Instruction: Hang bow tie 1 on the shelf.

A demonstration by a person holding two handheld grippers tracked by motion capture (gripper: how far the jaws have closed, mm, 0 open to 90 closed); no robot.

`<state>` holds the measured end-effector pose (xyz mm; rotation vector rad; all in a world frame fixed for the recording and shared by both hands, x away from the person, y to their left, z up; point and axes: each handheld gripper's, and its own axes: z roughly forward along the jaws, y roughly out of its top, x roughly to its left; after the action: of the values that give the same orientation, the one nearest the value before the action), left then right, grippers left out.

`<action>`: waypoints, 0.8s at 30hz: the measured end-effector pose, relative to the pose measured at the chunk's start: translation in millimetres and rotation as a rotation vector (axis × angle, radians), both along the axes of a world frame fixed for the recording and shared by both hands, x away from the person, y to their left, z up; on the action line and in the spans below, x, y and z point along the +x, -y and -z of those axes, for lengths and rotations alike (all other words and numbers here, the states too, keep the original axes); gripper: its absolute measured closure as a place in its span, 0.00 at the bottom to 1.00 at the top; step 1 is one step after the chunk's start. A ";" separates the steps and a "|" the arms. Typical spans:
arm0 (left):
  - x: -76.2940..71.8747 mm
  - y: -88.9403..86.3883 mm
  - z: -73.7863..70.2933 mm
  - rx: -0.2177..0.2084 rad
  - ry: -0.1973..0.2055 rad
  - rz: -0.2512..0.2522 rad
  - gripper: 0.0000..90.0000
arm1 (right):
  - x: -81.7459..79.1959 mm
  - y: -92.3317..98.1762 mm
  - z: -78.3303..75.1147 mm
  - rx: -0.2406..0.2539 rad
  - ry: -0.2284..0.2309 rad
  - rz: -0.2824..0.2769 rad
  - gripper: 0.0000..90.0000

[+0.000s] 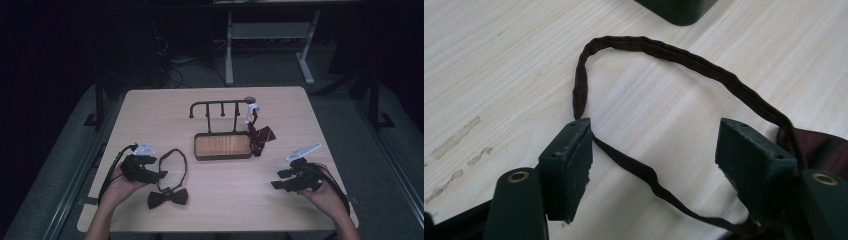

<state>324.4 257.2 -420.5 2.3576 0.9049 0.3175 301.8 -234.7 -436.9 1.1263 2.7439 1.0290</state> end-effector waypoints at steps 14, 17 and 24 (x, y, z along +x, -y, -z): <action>34.6 3.4 7.4 0.069 -0.068 -0.084 0.48 | -9.7 1.0 5.3 0.006 0.043 0.017 0.51; 42.1 2.2 8.9 0.087 -0.080 -0.115 0.53 | -11.1 1.7 4.3 0.022 0.051 0.024 0.51; 56.1 1.7 17.3 0.096 -0.130 -0.131 0.61 | -13.8 2.3 5.7 0.029 0.047 0.027 0.52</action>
<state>380.5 255.5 -437.8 2.4344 1.1318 0.2674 288.0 -237.0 -442.5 1.1248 2.6792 1.0811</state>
